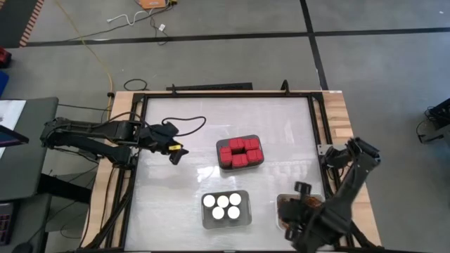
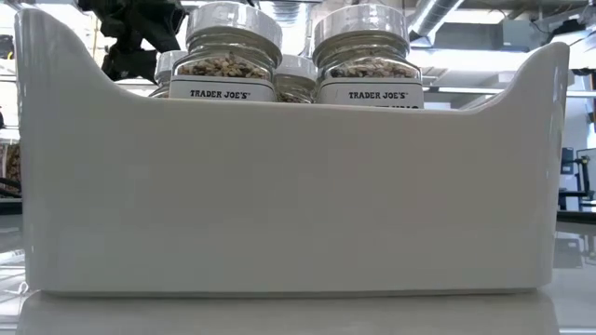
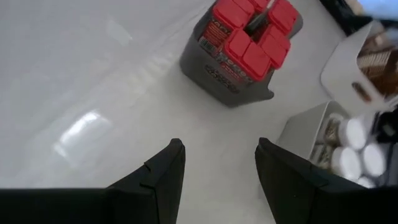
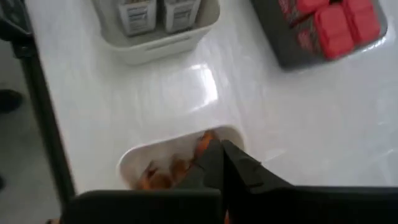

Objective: Sort spices by type
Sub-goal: Return to Home Position

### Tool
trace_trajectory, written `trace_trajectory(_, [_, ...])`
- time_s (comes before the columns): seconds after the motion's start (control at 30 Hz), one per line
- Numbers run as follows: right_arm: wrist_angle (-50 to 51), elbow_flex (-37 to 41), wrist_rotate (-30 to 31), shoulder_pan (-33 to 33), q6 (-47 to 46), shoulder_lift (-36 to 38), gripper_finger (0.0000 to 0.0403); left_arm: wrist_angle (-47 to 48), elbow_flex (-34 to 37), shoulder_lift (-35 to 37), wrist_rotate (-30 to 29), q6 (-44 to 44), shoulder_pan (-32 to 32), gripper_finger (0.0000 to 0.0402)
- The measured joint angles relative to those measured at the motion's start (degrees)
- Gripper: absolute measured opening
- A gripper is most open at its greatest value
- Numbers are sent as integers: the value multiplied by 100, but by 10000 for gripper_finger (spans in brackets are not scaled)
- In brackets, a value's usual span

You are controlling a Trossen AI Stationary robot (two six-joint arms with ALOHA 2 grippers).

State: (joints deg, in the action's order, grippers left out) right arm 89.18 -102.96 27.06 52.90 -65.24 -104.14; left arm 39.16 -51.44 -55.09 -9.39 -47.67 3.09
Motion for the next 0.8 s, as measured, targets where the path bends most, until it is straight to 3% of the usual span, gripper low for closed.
trace_trajectory(0.1, [-82, 0, 4, -298, 703, 18, 14, 39, 0, 0, -63, 716, 0, 185])
trace_trajectory(0.2, [-136, 0, 4, -508, 1355, 18, 36, 104, 0, 0, -91, 1706, -2, 185])
trace_trajectory(0.3, [-361, 0, 40, -706, 1375, 18, 60, 119, 0, 0, -89, 2474, -2, 185])
trace_trajectory(0.6, [-987, 54, 164, -1433, 1577, -4, 69, -22, 31, 172, -85, 3821, 31, 185])
trace_trajectory(0.8, [-1813, 511, 436, -1902, 2370, -4, 69, -1203, 959, 1169, -75, 4174, 157, 185])
